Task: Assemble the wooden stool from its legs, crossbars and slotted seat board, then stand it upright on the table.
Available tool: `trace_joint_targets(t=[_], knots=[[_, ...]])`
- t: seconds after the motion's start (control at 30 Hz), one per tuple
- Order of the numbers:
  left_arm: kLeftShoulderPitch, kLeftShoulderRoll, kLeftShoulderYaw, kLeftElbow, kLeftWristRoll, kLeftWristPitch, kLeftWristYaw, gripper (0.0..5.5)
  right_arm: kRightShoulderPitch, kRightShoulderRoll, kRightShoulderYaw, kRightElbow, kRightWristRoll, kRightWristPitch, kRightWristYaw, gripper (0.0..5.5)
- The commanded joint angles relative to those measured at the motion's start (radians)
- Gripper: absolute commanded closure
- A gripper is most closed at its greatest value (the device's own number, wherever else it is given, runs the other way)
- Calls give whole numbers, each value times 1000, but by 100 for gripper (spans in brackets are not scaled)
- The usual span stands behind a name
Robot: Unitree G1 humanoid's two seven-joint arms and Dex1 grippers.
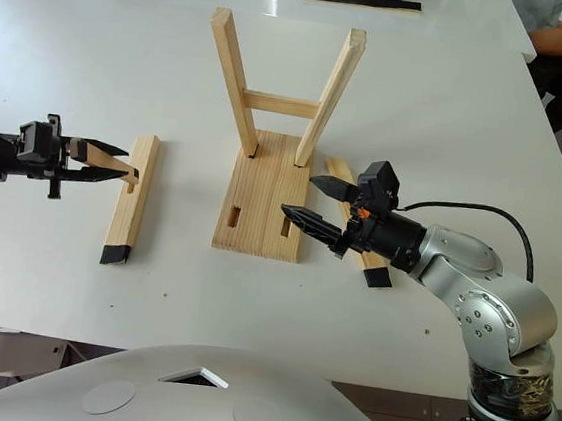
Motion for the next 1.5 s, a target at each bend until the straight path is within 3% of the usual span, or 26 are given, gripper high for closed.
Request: trace_joint_targets(t=[0.03,1.5], knots=[[2,0,-16,33,17,-41,-5,420,-9,1,12,1,-2,-2,-6,132],[-42,34,-52,69,9,-28,-5,420,44,3,32,-32,-26,-27,-49,132]])
